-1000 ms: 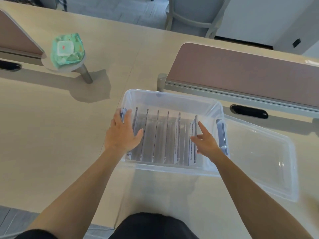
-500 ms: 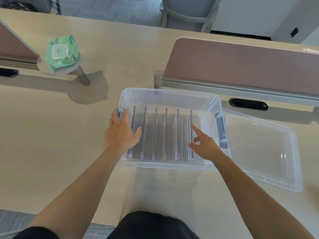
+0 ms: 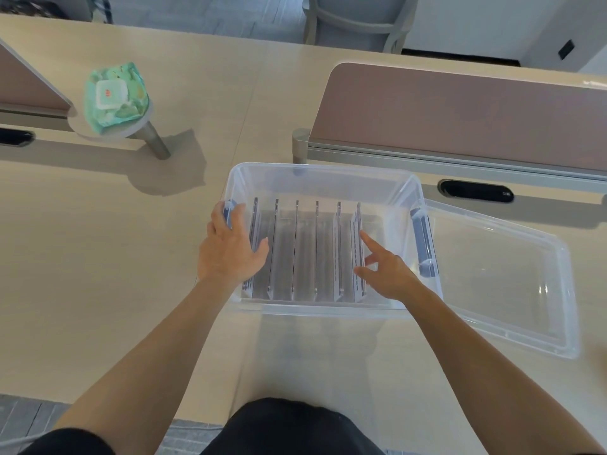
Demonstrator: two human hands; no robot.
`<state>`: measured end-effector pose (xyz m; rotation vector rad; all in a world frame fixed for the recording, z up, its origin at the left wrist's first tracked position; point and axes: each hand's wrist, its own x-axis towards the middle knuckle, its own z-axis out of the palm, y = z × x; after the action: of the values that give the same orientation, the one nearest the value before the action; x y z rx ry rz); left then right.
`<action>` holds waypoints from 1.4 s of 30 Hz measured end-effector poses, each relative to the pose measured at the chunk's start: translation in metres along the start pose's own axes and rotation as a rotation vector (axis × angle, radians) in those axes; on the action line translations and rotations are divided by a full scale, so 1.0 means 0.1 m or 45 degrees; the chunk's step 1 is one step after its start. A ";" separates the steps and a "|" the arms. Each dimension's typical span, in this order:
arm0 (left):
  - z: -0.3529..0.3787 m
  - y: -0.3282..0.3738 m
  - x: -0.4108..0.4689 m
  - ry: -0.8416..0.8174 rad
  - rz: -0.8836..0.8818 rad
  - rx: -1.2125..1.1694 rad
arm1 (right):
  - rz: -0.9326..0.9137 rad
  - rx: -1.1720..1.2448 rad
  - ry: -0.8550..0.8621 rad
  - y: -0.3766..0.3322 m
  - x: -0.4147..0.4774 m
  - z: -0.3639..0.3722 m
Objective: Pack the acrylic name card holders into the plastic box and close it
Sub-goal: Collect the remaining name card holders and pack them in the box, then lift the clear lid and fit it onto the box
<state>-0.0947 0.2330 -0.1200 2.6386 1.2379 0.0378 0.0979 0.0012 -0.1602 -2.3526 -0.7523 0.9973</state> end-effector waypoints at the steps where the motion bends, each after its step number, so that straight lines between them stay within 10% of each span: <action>1: 0.00 0.00 0.00 0.002 0.003 0.007 | -0.004 0.002 -0.003 0.00 0.00 0.00; 15: -0.06 0.00 -0.02 -0.029 0.037 0.045 | 0.038 -0.076 -0.085 -0.19 -0.13 -0.12; 25: -0.10 0.69 -0.27 -0.081 0.496 -0.362 | 0.080 -0.222 0.400 -0.62 -0.86 -0.69; 42: 0.42 3.37 -0.34 -0.455 0.889 -0.497 | 0.374 -0.106 0.453 1.71 -1.13 -2.29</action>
<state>0.1434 -0.0093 -0.0866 2.4400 0.1453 -0.0672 0.2554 -0.2448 -0.0651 -2.6653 -0.3234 0.6339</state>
